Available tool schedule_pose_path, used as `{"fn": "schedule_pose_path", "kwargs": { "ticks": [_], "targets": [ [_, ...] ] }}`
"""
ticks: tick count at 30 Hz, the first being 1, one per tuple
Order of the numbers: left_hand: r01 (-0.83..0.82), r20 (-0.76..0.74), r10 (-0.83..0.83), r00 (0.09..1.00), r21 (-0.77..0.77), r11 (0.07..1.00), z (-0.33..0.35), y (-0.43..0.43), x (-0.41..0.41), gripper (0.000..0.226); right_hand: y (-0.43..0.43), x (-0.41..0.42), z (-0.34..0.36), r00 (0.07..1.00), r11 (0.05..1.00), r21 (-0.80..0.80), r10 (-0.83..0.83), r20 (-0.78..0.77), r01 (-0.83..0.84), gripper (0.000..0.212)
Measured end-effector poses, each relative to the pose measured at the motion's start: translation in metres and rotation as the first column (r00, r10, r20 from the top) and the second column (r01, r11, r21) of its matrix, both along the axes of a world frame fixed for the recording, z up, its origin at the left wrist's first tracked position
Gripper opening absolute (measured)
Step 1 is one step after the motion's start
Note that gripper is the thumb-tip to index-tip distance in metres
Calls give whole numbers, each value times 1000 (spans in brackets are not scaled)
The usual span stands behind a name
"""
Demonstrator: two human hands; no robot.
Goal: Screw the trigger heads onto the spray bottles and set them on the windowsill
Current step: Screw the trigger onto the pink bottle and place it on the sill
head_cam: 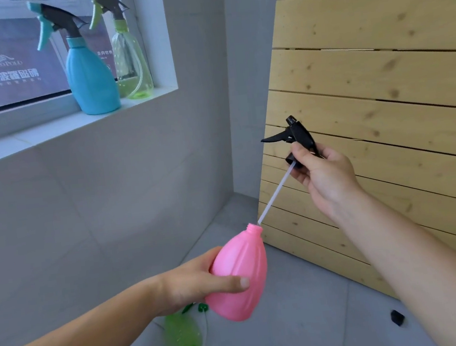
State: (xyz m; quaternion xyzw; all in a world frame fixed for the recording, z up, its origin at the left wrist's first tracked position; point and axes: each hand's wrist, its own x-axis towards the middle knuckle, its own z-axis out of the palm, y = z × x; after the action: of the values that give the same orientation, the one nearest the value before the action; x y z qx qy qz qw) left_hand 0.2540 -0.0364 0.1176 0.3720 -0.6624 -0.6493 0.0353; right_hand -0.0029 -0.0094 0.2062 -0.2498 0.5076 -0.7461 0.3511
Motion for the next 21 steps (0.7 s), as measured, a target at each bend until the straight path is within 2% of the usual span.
{"fn": "schedule_pose_path", "kwargs": {
  "ticks": [4,7,11,21],
  "targets": [
    [4,-33,-4,999,6,1000,0,1,-2,77,-3,7,-7,999,1000,10,26,-39,-25,18],
    [-16,-53,16,998,-2,1000,1,0,-2,86,-4,20,-17,985,988,73,142,-101,-135,20],
    [-51,-96,50,994,-13,999,5,-2,-2,87,1,42,-28,930,935,164,339,-140,-316,31],
    [-50,-107,46,993,-31,998,9,0,3,85,7,44,-32,769,790,279,605,-208,-546,22]
  ]
}}
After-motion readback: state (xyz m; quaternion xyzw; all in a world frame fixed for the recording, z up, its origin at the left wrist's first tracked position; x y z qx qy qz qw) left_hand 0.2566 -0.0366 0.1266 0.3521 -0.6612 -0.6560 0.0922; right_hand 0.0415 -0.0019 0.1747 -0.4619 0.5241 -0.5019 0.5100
